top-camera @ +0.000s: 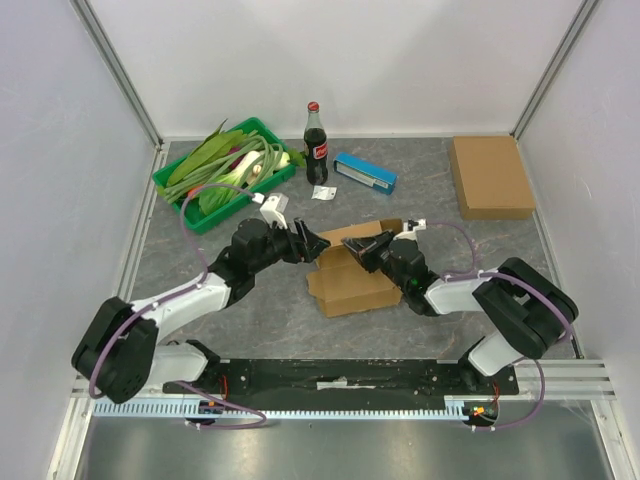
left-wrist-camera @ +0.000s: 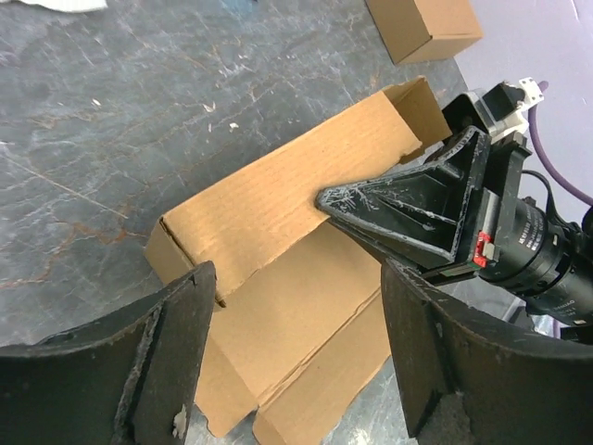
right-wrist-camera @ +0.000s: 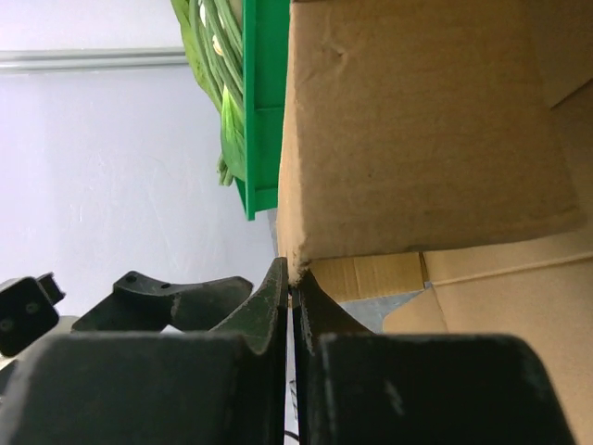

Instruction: Fold the paper box

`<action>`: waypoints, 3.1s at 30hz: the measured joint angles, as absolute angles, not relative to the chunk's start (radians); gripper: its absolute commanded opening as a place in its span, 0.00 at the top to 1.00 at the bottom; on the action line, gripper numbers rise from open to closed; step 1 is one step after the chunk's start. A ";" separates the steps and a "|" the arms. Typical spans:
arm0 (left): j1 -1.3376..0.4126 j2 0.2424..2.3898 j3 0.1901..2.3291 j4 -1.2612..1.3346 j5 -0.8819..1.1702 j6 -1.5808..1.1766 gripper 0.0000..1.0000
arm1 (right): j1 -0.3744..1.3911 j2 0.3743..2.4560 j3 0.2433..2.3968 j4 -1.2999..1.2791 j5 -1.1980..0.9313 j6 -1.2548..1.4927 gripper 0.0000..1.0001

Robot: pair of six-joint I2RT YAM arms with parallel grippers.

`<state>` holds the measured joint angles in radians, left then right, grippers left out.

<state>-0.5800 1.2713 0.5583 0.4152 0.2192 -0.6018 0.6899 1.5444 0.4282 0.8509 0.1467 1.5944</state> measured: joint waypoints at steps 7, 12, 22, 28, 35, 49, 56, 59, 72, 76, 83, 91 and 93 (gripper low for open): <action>-0.685 1.116 0.460 0.421 0.023 -0.472 0.29 | 0.665 1.578 0.446 0.863 0.092 1.595 0.91; -0.886 1.214 0.410 0.441 -0.194 -0.418 0.44 | 0.658 1.585 0.446 0.861 0.089 1.649 0.90; -0.921 1.512 0.586 0.374 -0.551 -0.403 0.57 | 0.658 1.585 0.446 0.846 0.088 1.714 0.91; -0.921 1.560 0.605 0.401 -0.629 -0.392 0.72 | 0.658 1.585 0.446 0.839 0.087 1.719 0.91; -0.921 1.625 0.618 0.477 -0.708 -0.335 0.98 | 0.630 1.578 0.446 0.799 -0.011 1.605 0.32; -0.921 1.628 0.617 0.510 -0.816 -0.287 0.98 | 0.454 1.033 0.692 -0.011 -0.226 0.530 0.25; -0.921 1.628 0.617 0.508 -0.822 -0.288 0.98 | 0.570 1.282 0.915 -0.209 -0.035 0.534 0.32; -0.921 1.628 0.617 0.507 -0.822 -0.289 0.98 | 0.589 1.356 0.935 -0.251 0.014 0.574 0.33; -0.921 1.628 0.617 0.496 -0.820 -0.308 0.98 | 0.481 1.367 0.816 -0.090 -0.091 0.739 0.49; -0.921 1.628 0.617 0.495 -0.817 -0.313 0.98 | 0.433 1.386 0.748 0.036 -0.189 0.827 0.55; -0.916 1.628 0.615 0.476 -0.819 -0.325 0.98 | 0.361 1.466 0.634 0.355 -0.342 1.008 1.00; -0.914 1.626 0.615 0.440 -0.834 -0.370 0.98 | 0.310 1.665 0.448 0.964 -0.479 1.333 0.89; -0.913 1.626 0.615 0.434 -0.834 -0.388 0.98 | 0.301 1.691 0.432 1.031 -0.501 1.354 0.50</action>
<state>-0.9131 1.6260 0.6151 0.4335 -0.8337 -0.3878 0.3012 1.6909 0.4320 1.0306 -0.5011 1.3540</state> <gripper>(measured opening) 0.047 0.081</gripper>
